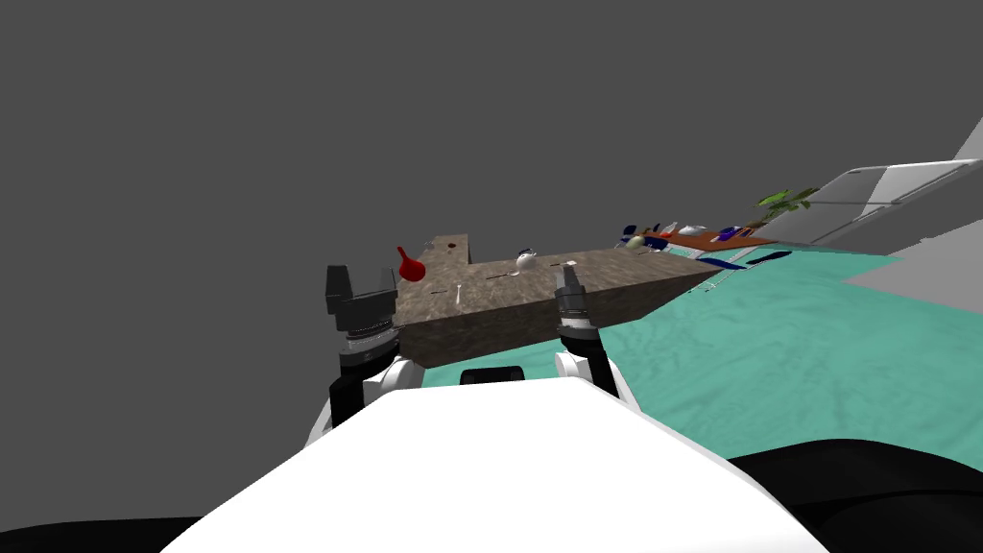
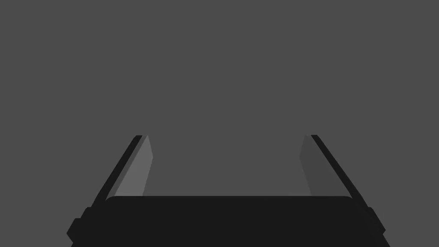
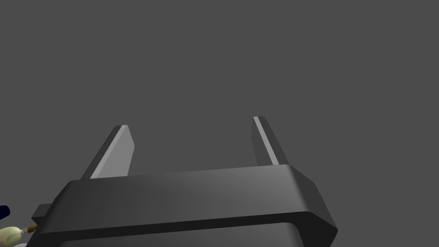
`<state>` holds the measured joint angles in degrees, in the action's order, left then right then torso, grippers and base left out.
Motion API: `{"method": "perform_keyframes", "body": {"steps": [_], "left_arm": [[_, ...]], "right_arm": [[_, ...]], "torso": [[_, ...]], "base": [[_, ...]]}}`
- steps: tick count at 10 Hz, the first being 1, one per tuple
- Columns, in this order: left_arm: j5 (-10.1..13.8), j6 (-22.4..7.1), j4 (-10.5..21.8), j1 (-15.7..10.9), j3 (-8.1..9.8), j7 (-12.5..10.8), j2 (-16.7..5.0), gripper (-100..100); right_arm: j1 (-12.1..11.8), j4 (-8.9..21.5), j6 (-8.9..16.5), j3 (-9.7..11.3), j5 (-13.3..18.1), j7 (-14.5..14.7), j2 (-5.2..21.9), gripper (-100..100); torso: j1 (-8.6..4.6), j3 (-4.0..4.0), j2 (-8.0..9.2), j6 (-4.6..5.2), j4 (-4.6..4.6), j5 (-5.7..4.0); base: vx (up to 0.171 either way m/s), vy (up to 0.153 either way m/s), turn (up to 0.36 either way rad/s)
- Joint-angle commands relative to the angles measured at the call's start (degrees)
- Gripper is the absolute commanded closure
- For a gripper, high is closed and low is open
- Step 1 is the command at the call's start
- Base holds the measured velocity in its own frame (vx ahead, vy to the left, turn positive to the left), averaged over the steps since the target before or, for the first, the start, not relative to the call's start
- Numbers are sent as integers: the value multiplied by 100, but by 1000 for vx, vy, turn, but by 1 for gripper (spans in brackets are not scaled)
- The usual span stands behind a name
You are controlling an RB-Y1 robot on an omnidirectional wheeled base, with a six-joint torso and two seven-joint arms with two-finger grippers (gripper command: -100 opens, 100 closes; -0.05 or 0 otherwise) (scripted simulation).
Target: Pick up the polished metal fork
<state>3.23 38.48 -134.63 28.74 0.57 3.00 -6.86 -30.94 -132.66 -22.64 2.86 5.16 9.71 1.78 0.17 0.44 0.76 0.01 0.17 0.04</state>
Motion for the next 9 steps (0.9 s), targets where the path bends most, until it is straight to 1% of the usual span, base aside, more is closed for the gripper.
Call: {"method": "perform_keyframes", "body": {"steps": [1,2,3,4,5,6,7,8,9], "left_arm": [[20,12,-7,2,-35,5,-193,-100],[37,53,9,33,-145,25,-405,-100],[62,89,39,64,-262,43,-572,-100],[62,89,39,64,-262,43,-657,-100],[96,119,84,94,-382,58,-876,-100],[139,140,146,123,-506,71,-1043,-100],[139,140,146,123,-506,71,-1156,-100],[192,153,225,151,-632,79,-1341,-100],[192,153,225,151,-632,79,-1415,-100]], "right_arm": [[0,0,0,0,0,0,0,0],[-1,0,0,0,0,0,0,0],[-1,0,0,0,0,0,0,0],[0,0,0,0,0,0,0,0],[-1,0,0,0,0,0,0,0],[-1,0,0,0,0,0,0,0],[0,0,0,0,0,0,0,0],[-1,0,0,0,0,0,0,0],[-1,0,0,0,0,0,0,0]], "torso": [[0,0,0,0,0,0],[-2,-6,-13,-1,-2,-1],[6,-12,-22,0,-4,1],[5,-7,-12,1,-3,1],[1,-11,-22,-2,-4,0],[4,-15,-27,0,-5,1],[9,-10,-18,0,-4,2],[8,-13,-25,-2,-4,2],[5,-16,-30,0,-6,1]], "base": [[-146,29,-23],[-122,54,-61],[-172,49,-141],[-129,34,-43],[-117,44,-83],[-160,60,-155],[-128,49,-70],[-112,38,-117],[-86,32,-57]]}}
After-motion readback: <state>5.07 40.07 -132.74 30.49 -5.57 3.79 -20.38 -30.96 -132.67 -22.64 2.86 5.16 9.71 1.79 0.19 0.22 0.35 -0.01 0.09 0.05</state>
